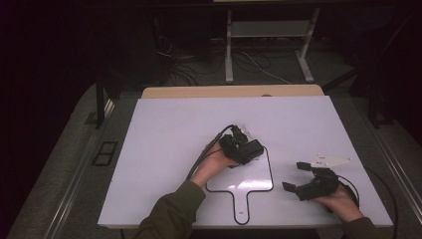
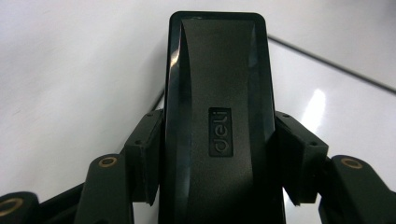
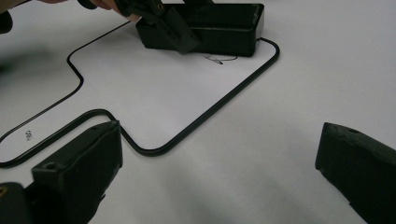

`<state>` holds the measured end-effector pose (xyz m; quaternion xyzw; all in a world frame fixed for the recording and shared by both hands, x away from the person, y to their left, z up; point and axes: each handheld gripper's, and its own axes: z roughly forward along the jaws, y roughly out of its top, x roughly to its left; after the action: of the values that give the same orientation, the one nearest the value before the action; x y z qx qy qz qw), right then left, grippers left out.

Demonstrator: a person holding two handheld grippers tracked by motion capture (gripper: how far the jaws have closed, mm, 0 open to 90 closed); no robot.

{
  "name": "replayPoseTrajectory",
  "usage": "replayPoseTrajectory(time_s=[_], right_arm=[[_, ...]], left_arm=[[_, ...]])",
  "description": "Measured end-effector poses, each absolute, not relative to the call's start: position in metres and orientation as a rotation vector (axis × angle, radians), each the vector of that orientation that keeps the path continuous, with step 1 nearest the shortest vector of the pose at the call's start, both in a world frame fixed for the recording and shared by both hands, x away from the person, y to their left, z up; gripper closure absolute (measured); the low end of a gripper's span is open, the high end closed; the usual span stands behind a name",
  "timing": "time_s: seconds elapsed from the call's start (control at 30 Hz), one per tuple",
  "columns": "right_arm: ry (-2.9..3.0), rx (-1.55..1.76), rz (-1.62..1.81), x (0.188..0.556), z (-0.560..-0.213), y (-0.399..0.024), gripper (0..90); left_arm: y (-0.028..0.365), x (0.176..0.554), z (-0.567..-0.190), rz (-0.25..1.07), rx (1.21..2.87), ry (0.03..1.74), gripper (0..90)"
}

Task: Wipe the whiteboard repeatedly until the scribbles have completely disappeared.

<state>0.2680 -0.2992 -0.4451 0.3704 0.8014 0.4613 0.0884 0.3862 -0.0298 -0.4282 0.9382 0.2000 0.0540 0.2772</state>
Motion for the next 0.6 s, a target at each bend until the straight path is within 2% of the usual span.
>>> replayPoseTrajectory(time_s=[0.13, 0.37, 0.5, 0.6], right_arm=[[2.384, 1.103, 1.373, 0.268, -0.445, -0.299, 0.0], [2.378, 1.108, 1.379, 0.268, -0.444, -0.301, 0.0], [2.373, 1.105, 1.385, 0.268, -0.444, -0.302, 0.0], [2.373, 1.109, 1.385, 0.268, -0.444, -0.302, 0.0]], left_arm=[[-0.038, 0.386, -0.428, 0.159, 2.531, 0.505, 39.6], [-0.043, 0.4, -0.427, 0.199, 2.535, 0.569, 39.6], [-0.047, 0.4, -0.428, 0.164, 2.523, 0.573, 39.6], [-0.053, 0.396, -0.428, 0.152, 2.534, 0.507, 39.6]])
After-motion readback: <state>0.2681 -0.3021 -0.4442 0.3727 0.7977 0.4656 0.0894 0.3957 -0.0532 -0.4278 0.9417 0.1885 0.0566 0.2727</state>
